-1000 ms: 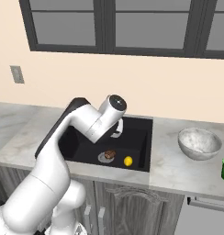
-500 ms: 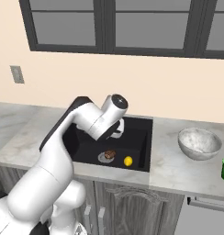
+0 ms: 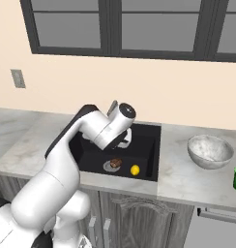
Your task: Remove the potato and lemon from the sink. Then move the bowl and cup from the counter to the sink for washing.
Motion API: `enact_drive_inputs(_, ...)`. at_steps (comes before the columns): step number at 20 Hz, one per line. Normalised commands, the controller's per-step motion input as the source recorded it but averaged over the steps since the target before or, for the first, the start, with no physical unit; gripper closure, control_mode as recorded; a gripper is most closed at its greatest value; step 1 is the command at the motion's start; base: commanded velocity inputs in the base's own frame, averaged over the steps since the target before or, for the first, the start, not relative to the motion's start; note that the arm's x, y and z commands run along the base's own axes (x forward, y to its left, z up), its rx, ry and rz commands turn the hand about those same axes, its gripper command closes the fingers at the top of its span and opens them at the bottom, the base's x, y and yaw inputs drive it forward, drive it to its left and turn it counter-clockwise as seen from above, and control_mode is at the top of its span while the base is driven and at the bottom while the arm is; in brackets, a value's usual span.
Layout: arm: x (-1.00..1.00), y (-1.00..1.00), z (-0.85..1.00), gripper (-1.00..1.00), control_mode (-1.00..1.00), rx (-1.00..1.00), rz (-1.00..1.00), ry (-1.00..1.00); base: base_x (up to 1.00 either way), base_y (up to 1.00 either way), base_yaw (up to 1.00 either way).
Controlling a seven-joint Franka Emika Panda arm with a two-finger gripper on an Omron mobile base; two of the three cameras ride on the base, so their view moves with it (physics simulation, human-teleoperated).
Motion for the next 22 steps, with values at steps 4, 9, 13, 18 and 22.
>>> enact_drive_inputs(4,0.08,0.00,-0.17,-1.00,-1.00,0.00,0.00,-0.01,0.00,0.00,0.00)
enact_drive_inputs(9,0.12,0.00,-0.13,-1.00,-1.00,0.00,0.00,0.00,0.00,0.00,0.00)
enact_drive_inputs(13,0.12,0.00,-0.14,-1.00,-1.00,0.00,0.00,0.00,0.00,0.00,0.00)
enact_drive_inputs(18,0.11,-0.02,-0.13,-1.00,-1.00,0.00,0.00,0.00,0.00,0.00,0.00)
enact_drive_inputs(22,0.08,-0.01,-0.14,-1.00,-1.00,0.00,0.00,0.00,0.00,0.00,0.00)
